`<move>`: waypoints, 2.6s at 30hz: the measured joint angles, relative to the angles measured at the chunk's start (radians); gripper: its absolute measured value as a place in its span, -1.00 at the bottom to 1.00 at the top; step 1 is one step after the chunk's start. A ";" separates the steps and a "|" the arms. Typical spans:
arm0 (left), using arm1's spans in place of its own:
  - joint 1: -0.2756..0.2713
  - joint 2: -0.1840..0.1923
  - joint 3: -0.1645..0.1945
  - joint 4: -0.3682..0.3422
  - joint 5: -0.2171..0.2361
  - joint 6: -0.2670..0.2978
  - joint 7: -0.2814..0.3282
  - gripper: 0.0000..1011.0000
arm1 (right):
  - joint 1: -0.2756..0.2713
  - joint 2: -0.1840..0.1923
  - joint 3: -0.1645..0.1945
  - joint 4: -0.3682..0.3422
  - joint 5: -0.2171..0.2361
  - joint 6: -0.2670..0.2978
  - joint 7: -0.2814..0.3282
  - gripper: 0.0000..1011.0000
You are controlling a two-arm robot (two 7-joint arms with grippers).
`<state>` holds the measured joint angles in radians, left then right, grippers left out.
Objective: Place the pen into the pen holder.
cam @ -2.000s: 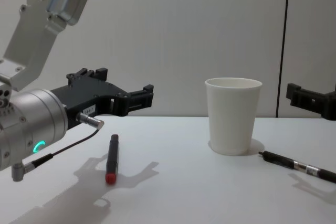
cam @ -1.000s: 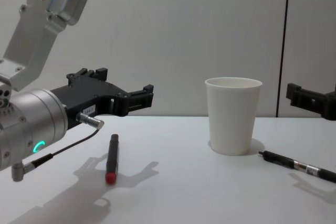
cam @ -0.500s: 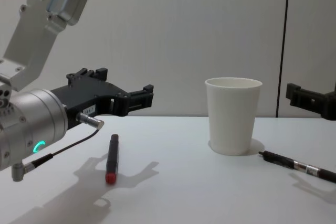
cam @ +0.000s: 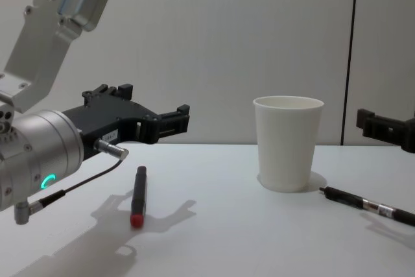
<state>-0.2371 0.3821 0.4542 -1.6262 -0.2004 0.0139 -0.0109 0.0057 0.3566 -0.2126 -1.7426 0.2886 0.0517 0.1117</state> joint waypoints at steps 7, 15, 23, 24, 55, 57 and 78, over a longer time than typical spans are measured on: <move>0.000 0.000 0.000 0.000 0.000 0.000 0.000 0.98 | 0.001 0.022 0.009 0.003 -0.005 0.014 0.020 0.98; 0.000 0.000 0.000 0.000 0.000 0.000 0.000 0.98 | 0.000 0.050 0.015 0.003 -0.020 0.035 0.044 0.98; 0.000 0.000 0.000 0.000 0.000 0.000 0.000 0.98 | 0.003 0.080 0.013 -0.005 -0.038 0.073 0.076 0.98; 0.000 0.000 0.000 0.000 0.000 0.000 0.000 0.98 | 0.005 0.085 0.011 -0.008 -0.041 0.083 0.081 0.98; 0.000 0.000 0.000 0.000 0.000 0.000 0.000 0.98 | 0.053 0.120 -0.016 -0.045 -0.088 0.317 0.131 0.98; 0.000 0.000 0.000 0.000 0.000 0.000 0.000 0.98 | 0.057 0.121 -0.018 -0.045 -0.090 0.327 0.134 0.98; 0.000 0.000 0.000 0.000 0.000 0.000 0.000 0.99 | 0.126 0.116 -0.059 0.016 -0.127 0.424 0.172 0.98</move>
<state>-0.2371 0.3821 0.4542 -1.6262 -0.2004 0.0139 -0.0109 0.1321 0.4723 -0.2712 -1.7268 0.1612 0.4755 0.2836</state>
